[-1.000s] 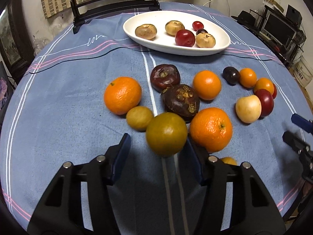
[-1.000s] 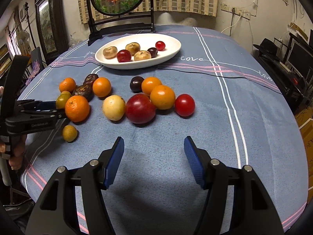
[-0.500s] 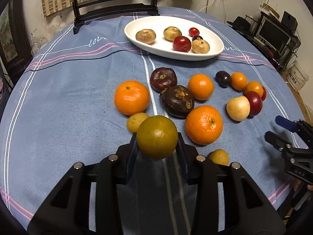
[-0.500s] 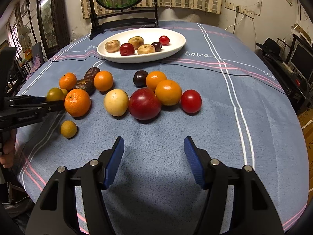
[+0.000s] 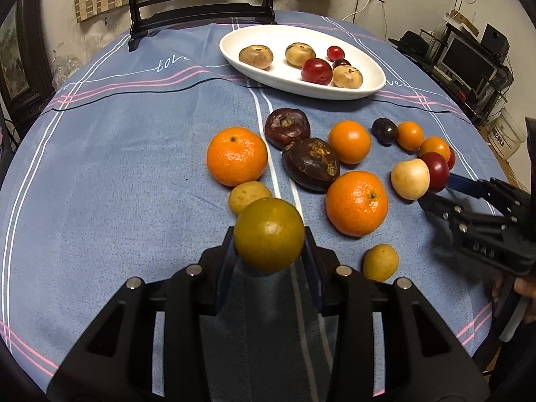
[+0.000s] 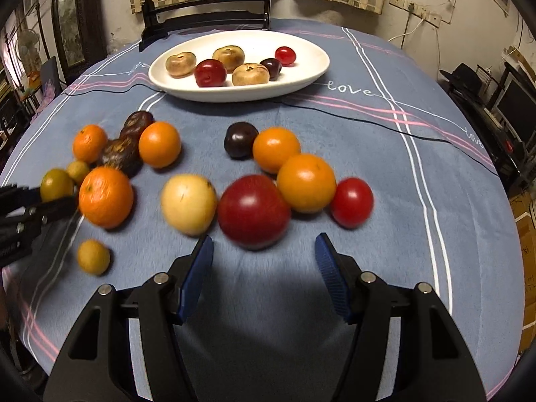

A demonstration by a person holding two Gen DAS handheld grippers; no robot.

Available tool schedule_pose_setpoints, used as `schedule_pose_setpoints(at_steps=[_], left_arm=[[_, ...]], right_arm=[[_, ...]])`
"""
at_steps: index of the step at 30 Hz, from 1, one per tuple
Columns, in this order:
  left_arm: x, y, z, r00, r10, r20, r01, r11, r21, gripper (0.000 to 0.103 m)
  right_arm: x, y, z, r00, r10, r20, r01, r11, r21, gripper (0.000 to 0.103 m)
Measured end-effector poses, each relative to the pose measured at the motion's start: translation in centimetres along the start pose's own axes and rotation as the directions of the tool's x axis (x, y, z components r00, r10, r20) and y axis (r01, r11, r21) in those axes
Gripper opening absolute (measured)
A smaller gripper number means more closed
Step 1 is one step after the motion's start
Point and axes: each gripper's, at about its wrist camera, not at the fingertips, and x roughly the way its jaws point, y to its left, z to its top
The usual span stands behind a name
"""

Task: Organize fruits
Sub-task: 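Grasp the olive-green round fruit with the left gripper while the right grasps the red plum, then carry the green fruit and red plum over the plate and lower them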

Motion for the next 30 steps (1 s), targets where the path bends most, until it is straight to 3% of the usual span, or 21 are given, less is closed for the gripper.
schedule_pose_setpoints(at_steps=[8, 16, 30], left_arm=[[0.2, 0.0, 0.1, 1.0, -0.012, -0.001, 0.012, 1.0, 0.005, 0.038], [0.6, -0.3, 0.0, 1.0, -0.009, -0.011, 0.009, 1.0, 0.007, 0.038], [0.4, -0.4, -0.1, 1.0, 0.001, -0.008, -0.001, 1.0, 0.003, 0.038]], right_arm=[[0.5, -0.3, 0.9, 1.0, 0.002, -0.005, -0.001, 0.998, 0.059, 0.062], [0.6, 0.2, 1.1, 1.0, 0.011, 0.015, -0.012, 0.998, 0.069, 0.043], [-2.0, -1.4, -0.3, 0.993, 0.07, 0.09, -0.079, 0.992, 0.103, 0.042]])
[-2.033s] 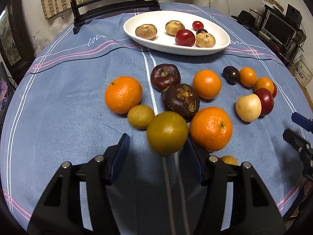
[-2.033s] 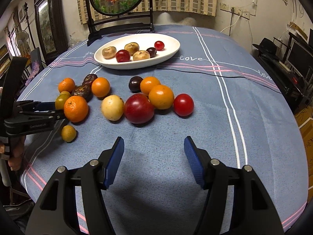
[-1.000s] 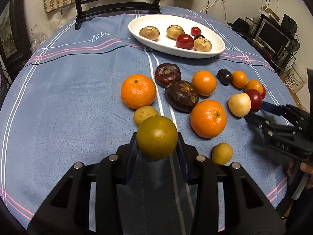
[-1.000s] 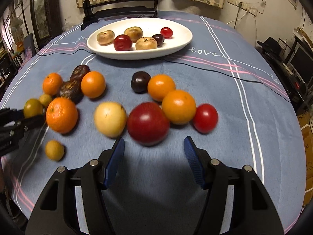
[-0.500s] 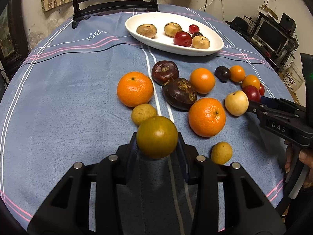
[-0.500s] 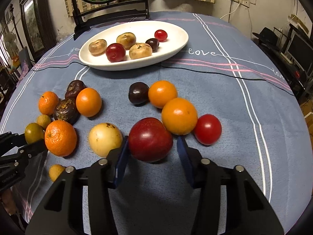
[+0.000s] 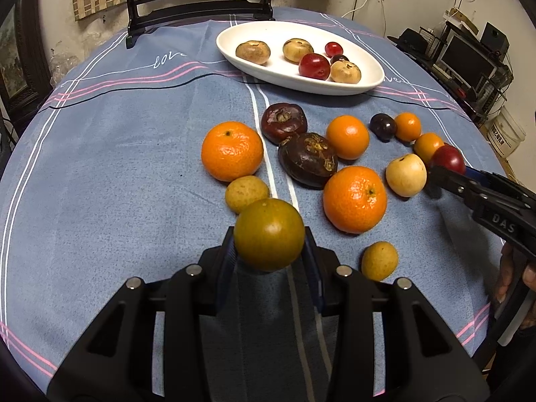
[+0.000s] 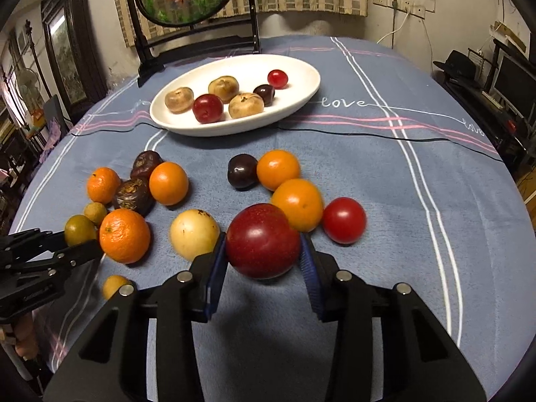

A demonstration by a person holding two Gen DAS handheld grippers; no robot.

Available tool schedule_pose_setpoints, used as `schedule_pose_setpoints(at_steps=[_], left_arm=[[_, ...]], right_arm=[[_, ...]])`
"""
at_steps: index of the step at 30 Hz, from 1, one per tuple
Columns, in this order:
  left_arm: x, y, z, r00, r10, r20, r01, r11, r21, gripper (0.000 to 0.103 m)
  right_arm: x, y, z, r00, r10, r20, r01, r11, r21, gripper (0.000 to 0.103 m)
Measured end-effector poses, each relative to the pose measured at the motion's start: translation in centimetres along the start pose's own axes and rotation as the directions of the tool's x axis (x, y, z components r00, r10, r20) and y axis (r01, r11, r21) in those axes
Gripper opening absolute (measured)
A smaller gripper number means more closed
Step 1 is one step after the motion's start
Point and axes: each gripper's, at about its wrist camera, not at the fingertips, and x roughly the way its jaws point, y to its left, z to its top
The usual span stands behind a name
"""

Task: Organize fruits
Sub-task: 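Carry the green fruit and red plum over the plate and lower them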

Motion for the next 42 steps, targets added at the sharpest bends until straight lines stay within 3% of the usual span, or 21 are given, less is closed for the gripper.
schedule_pose_setpoints(at_steps=[20, 29, 36, 42], left_arm=[[-4.3, -1.6, 1.2, 0.994, -0.029, 0.109, 0.023, 0.998, 0.056, 0.038], [-4.4, -3.2, 5.8, 0.986, -0.016, 0.166, -0.001, 0.995, 0.099, 0.038], [-1.2, -4.1, 11.1, 0.984, 0.026, 0.175, -0.047, 0.992, 0.113, 0.039], [2.0, -3.4, 14.7, 0.99, 0.037, 0.138, -0.046, 0.997, 0.062, 0.039]], right_arm=[[-3.9, -0.5, -0.2, 0.995, 0.017, 0.099, -0.016, 1.0, -0.017, 0.043], [-4.4, 0.1, 2.8, 0.987, 0.027, 0.161, -0.015, 0.997, -0.072, 0.043], [-2.2, 0.5, 7.1, 0.983, 0.027, 0.184, -0.005, 0.993, -0.121, 0.042], [0.7, 0.9, 11.0, 0.986, 0.017, 0.164, 0.009, 0.988, -0.153, 0.042]])
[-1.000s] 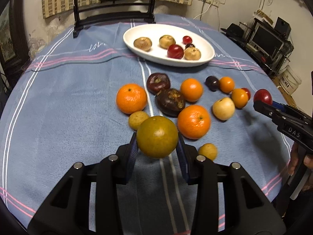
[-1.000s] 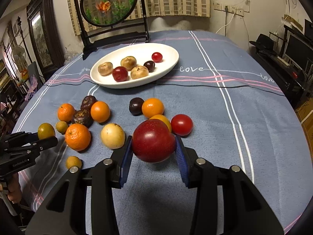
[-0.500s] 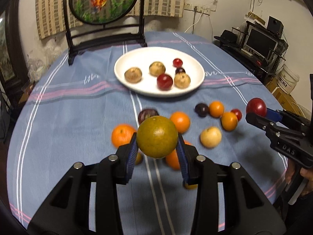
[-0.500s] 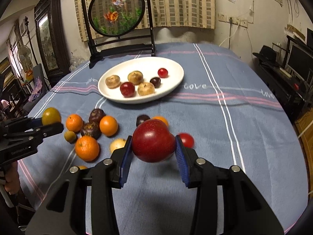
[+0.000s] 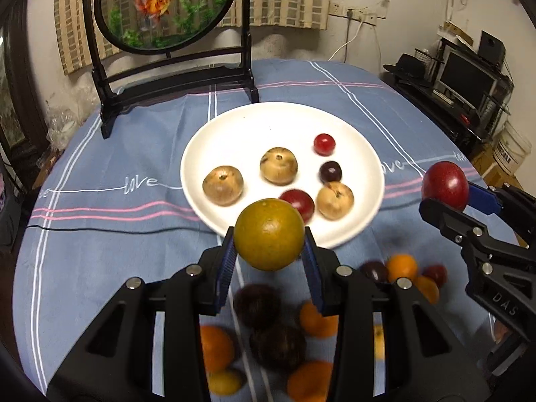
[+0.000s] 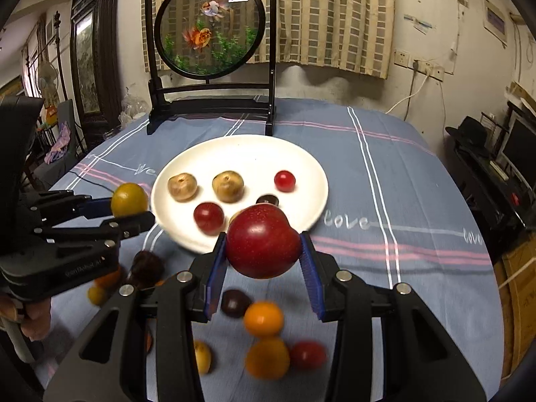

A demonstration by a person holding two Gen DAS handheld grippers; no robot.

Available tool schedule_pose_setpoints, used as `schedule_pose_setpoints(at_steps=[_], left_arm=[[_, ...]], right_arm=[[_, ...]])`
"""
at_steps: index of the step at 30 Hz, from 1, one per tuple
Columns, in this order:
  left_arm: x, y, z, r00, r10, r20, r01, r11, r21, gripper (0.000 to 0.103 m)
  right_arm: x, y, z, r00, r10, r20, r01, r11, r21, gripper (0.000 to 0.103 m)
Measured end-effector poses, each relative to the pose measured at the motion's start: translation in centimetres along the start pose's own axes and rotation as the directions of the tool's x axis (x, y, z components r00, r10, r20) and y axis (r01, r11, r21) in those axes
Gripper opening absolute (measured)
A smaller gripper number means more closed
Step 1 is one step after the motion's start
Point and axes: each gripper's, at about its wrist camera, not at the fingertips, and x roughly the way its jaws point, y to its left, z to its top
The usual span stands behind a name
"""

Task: Organize fruits
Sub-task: 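Carry the green fruit and red plum over the plate and lower them, then open both grippers to release the fruits on the plate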

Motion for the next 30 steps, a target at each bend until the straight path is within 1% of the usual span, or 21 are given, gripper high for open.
schedule_pose_setpoints(at_steps=[4, 9, 15, 18, 20, 21, 24, 27, 28, 29, 30], left_arm=[[1.9, 0.6, 1.6, 1.0, 0.024, -0.014, -0.025, 0.999, -0.026, 0.039], [4.3, 1.3, 3.3, 0.998, 0.052, -0.026, -0.053, 0.997, -0.052, 0.039], [6.6, 1.8, 3.9, 0.997, 0.057, -0.054, -0.061, 0.995, -0.077, 0.039], [7.5, 1.9, 3.9, 0.996, 0.061, -0.068, -0.067, 0.994, -0.084, 0.039], [7.7, 1.9, 3.9, 0.995, 0.072, -0.061, -0.077, 0.994, -0.083, 0.039], [7.8, 1.7, 4.0, 0.995, 0.084, -0.053, -0.087, 0.994, -0.071, 0.039], [7.9, 1.6, 4.1, 0.996, 0.077, -0.052, -0.081, 0.994, -0.078, 0.039], [7.9, 1.4, 4.2, 0.997, 0.06, -0.052, -0.064, 0.994, -0.086, 0.038], [7.8, 1.4, 4.1, 0.997, 0.06, -0.05, -0.064, 0.994, -0.086, 0.038], [7.8, 1.3, 4.1, 0.997, 0.058, -0.05, -0.062, 0.994, -0.084, 0.039], [7.6, 1.2, 4.0, 0.998, 0.059, -0.038, -0.062, 0.995, -0.083, 0.042]], right_arm=[[3.4, -0.4, 1.9, 0.999, 0.012, -0.035, -0.012, 1.0, -0.002, 0.042], [7.0, -0.7, 3.1, 0.997, 0.004, -0.078, -0.005, 1.0, -0.007, 0.042], [10.8, -0.9, 4.2, 0.993, 0.006, -0.114, -0.004, 1.0, 0.016, 0.042], [12.2, -0.7, 4.5, 0.991, -0.004, -0.134, 0.007, 1.0, 0.022, 0.042], [12.8, -0.8, 4.8, 0.988, 0.031, -0.152, -0.024, 0.998, 0.052, 0.042], [12.9, -0.8, 4.9, 0.988, 0.034, -0.153, -0.026, 0.998, 0.054, 0.042], [13.1, -0.6, 5.1, 0.987, 0.018, -0.161, -0.012, 0.999, 0.039, 0.043], [13.0, -0.8, 5.1, 0.986, -0.003, -0.168, 0.014, 0.998, 0.063, 0.052], [12.8, -1.0, 5.1, 0.987, -0.018, -0.162, 0.031, 0.997, 0.076, 0.056], [12.6, -1.2, 5.1, 0.988, -0.021, -0.154, 0.034, 0.996, 0.084, 0.059], [12.3, -1.4, 5.1, 0.989, -0.021, -0.147, 0.034, 0.995, 0.089, 0.06]])
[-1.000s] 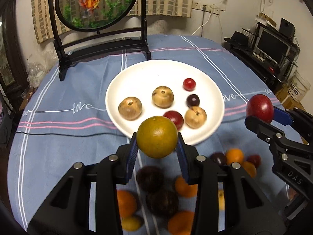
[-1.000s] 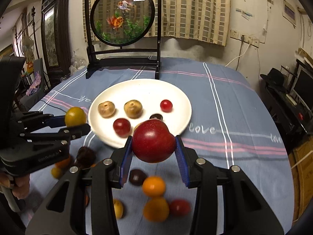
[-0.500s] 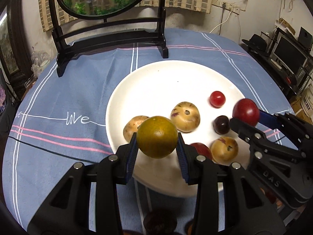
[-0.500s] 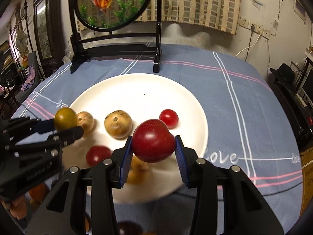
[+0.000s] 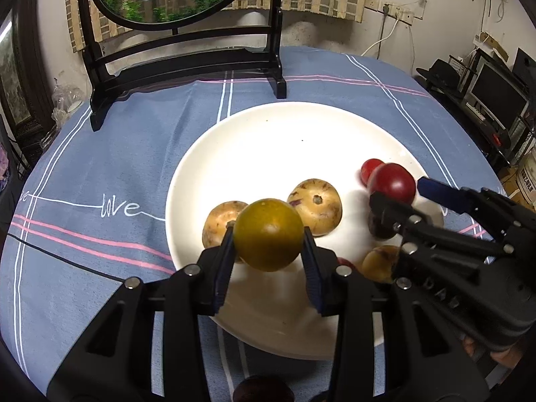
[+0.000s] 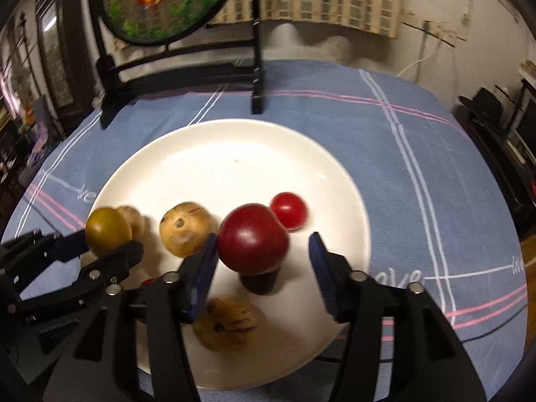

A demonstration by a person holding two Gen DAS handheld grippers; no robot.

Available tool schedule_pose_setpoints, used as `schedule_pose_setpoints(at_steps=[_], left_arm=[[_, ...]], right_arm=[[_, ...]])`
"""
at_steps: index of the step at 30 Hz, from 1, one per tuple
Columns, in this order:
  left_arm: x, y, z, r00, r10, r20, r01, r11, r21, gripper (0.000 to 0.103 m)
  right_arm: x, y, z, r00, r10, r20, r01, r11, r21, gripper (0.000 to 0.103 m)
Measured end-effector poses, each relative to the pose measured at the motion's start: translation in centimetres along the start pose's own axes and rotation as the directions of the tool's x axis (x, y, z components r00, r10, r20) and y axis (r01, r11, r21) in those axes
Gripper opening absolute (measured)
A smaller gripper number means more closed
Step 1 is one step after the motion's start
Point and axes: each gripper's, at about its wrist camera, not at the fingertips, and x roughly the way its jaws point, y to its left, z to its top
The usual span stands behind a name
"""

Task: Organize fruits
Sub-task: 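Open both grippers to release the fruits on the plate, then move both open grippers back toward the fruit cluster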

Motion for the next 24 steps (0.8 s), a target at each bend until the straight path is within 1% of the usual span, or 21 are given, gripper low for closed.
schedule_pose_setpoints(at_steps=[1, 2, 3, 5, 8, 14, 17, 20, 24], left_arm=[[-0.2, -0.1, 0.0, 1.0, 0.006, 0.01, -0.006, 1.0, 0.006, 0.045], [-0.5, -0.1, -0.1, 1.0, 0.014, 0.019, -0.014, 1.0, 0.013, 0.052], [-0.8, -0.2, -0.2, 0.999, 0.018, 0.031, -0.018, 1.0, 0.019, 0.056], [-1.6, -0.4, -0.3, 0.998, 0.03, 0.05, -0.031, 0.999, 0.022, 0.062], [-2.5, -0.2, -0.5, 0.998, 0.018, 0.06, -0.019, 1.0, 0.01, 0.068], [-5.0, -0.5, -1.5, 0.994, 0.034, 0.1, -0.036, 0.999, 0.019, 0.083], [-6.6, -0.5, -2.7, 0.992, 0.026, 0.125, -0.03, 0.999, 0.029, 0.084], [-8.0, -0.4, -4.1, 0.988, 0.036, 0.149, -0.042, 0.998, 0.039, 0.086], [-10.2, 0.1, -6.3, 0.988, 0.006, 0.151, -0.011, 0.999, 0.032, 0.087]], right_arm=[[-0.4, -0.2, 0.0, 1.0, -0.001, 0.01, 0.001, 1.0, 0.004, 0.061], [-0.6, -0.4, 0.0, 1.0, -0.007, 0.017, 0.007, 1.0, 0.006, 0.062], [-0.8, -0.5, 0.0, 1.0, -0.007, 0.023, 0.007, 1.0, 0.01, 0.062], [-1.5, -0.8, -0.2, 1.0, -0.001, 0.027, 0.001, 1.0, 0.024, 0.063], [-2.4, -0.9, -0.5, 1.0, -0.001, 0.029, 0.001, 1.0, 0.023, 0.063], [-4.3, -0.7, -1.7, 0.999, -0.001, 0.04, 0.0, 1.0, 0.014, 0.064], [-5.8, -0.4, -2.8, 0.998, -0.01, 0.063, 0.011, 1.0, -0.006, 0.064], [-7.2, 0.2, -4.2, 0.997, -0.022, 0.074, 0.025, 0.999, -0.036, 0.064], [-8.9, 0.6, -6.1, 0.996, -0.032, 0.083, 0.036, 0.998, -0.056, 0.064]])
